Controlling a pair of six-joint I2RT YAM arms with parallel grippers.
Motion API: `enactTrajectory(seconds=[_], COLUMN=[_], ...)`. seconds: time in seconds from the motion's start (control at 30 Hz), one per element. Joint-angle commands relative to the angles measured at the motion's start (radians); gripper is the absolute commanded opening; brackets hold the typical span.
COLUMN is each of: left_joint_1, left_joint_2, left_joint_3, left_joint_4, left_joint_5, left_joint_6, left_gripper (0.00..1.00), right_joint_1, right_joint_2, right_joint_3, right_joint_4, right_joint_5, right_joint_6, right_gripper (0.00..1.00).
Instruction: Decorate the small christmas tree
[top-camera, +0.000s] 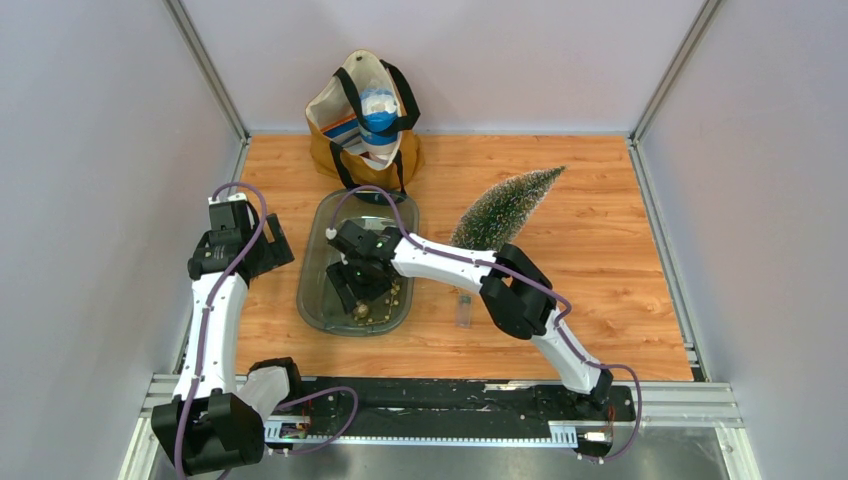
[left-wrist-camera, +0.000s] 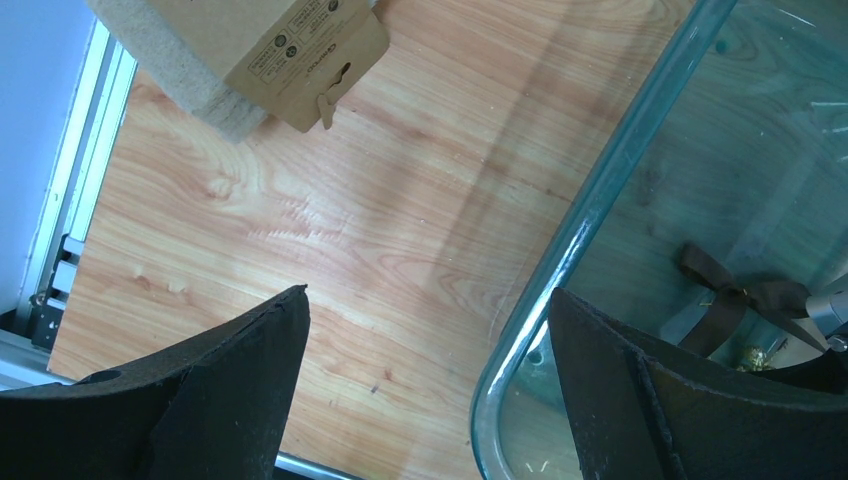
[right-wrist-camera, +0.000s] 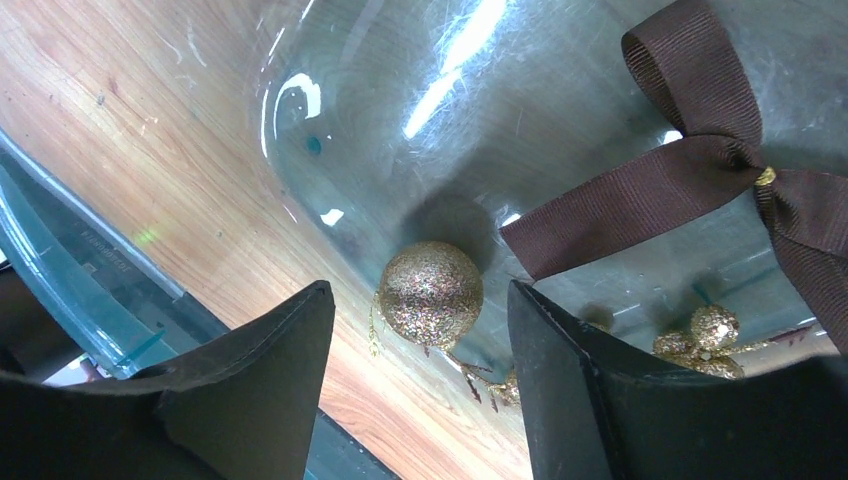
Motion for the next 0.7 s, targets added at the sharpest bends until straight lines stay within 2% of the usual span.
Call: enactTrajectory(seconds=[0.0, 0.37, 0.47, 0.67], left_joint_1=[0.01, 0.01, 0.01, 0.01], left_joint_2=[0.0, 0.0, 0.002, 0.003], left_joint_3=[0.012, 0.011, 0.011, 0.011], left_joint_4=[0.025, 0.025, 0.025, 0.025], left_joint_5=[0.009, 0.014, 0.014, 0.017], left_joint_6=[0.023, 0.024, 0.026, 0.024], left_gripper=[0.96, 0.96, 0.96, 0.96], right_joint_1=[0.009, 0.019, 0.019, 0.019], right_joint_2=[0.032, 0.041, 0.033, 0.033], right_joint_3=[0.02, 0.027, 0.021, 0.041], right_joint_4=[-0.019, -0.047, -0.033, -0.019], right_joint_5=[-0.019, 0.006, 0.01, -0.002], right_joint_6=[0.011, 0.008, 0.008, 0.003], right_gripper=[0.66, 0.64, 0.6, 0.66])
